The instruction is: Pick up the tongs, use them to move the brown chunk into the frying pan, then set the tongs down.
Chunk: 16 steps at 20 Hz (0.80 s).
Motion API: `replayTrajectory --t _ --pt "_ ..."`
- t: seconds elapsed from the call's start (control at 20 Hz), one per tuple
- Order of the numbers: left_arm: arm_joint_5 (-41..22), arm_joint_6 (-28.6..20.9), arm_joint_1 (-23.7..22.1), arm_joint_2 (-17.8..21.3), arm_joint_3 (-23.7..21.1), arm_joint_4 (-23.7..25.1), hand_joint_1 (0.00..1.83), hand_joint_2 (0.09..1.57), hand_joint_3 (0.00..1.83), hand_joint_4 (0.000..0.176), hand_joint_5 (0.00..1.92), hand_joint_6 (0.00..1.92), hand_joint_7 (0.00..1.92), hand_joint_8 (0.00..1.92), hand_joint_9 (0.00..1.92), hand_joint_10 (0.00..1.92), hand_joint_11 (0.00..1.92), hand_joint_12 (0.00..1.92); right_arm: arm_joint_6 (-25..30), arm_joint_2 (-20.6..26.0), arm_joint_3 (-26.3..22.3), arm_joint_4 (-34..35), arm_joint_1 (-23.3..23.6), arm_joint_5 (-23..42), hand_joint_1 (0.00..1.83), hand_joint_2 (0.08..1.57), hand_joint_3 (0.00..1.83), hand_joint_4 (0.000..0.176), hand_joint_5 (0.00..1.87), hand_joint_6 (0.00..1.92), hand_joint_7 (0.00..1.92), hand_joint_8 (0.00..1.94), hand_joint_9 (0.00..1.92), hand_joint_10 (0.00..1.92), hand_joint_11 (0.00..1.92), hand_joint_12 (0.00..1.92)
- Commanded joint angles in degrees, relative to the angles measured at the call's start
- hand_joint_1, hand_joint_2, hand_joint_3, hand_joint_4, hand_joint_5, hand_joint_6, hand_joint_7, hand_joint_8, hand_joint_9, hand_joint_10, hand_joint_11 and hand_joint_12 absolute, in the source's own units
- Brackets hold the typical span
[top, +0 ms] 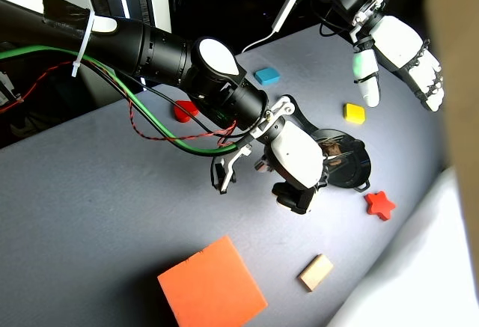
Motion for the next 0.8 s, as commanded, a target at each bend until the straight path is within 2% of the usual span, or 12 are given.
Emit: replayTrajectory --t 0.0,0.1,0.2,0.4,0.45,0.55,0.65,0.75 --pt "-5.7 0.1 -0.5 0.7 0.1 3.1 0.09 1.27 0.0 0.011 0.09 0.0 0.11 0.0 0.11 0.0 0.0 0.49 0.6 1.2 -0.9 -3.3 1.6 -0.8 0.41 1.43 0.0 0.0 0.9 1.12 1.21 1.1 1.2 1.56 0.94 1.92" --pt "-5.7 0.1 -0.5 0.7 -0.1 3.2 0.11 1.26 0.0 0.012 0.1 0.0 0.12 0.0 0.12 0.0 0.0 0.48 0.7 3.5 -3.3 -3.3 2.6 -0.8 0.39 1.44 0.0 0.0 0.88 1.17 1.19 1.16 1.19 1.62 0.95 1.92" --pt "-5.6 0.1 -0.7 0.7 -0.4 3.2 0.09 1.27 0.0 0.009 0.09 0.0 0.1 0.0 0.11 0.0 0.0 0.48 -0.1 7.4 -8.0 -3.3 3.2 -0.9 0.33 1.46 0.01 0.0 0.87 1.2 1.18 1.16 1.19 1.62 0.97 1.92" --pt "-3.5 0.5 -1.5 0.7 -1.7 3.7 0.12 1.26 0.0 0.009 0.09 0.0 0.11 0.0 0.12 0.0 0.0 0.48 0.7 17.1 -18.3 -4.2 1.9 -0.2 0.39 1.44 0.0 0.0 0.87 1.16 1.18 1.09 1.18 1.55 0.92 1.92" --pt "-2.8 0.8 -1.8 0.7 -2.1 3.8 0.11 1.26 0.0 0.011 0.08 0.0 0.11 0.0 0.11 0.0 0.0 0.47 1.7 18.9 -20.2 -7.5 0.8 -0.4 0.38 1.45 0.0 0.0 0.86 1.16 1.18 1.08 1.17 1.54 0.91 1.92" --pt "-1.7 1.5 -2.6 0.6 -3.2 4.0 0.1 1.26 0.0 0.012 0.09 0.0 0.12 0.0 0.12 0.0 0.0 0.52 7.7 21.6 -23.2 -19.2 -2.5 -2.5 0.38 1.45 0.0 0.0 0.85 1.13 1.16 1.11 1.16 1.58 0.92 1.92" --pt "-0.7 2.6 -3.7 0.1 -4.2 4.0 0.1 1.26 0.0 0.01 0.09 0.0 0.12 0.0 0.12 0.0 0.0 0.51 15.8 23.4 -24.2 -30.8 -5.5 -4.0 0.42 1.44 0.0 0.0 0.86 1.12 1.16 1.11 1.15 1.59 0.91 1.92" --pt "0.5 3.3 -4.9 -0.8 -5.0 4.2 0.11 1.26 0.0 0.012 0.09 0.0 0.13 0.0 0.13 0.0 0.0 0.51 18.9 23.3 -23.8 -38.2 -8.6 -8.0 0.44 1.44 0.0 0.0 0.85 1.15 1.15 1.13 1.15 1.58 0.9 1.92"
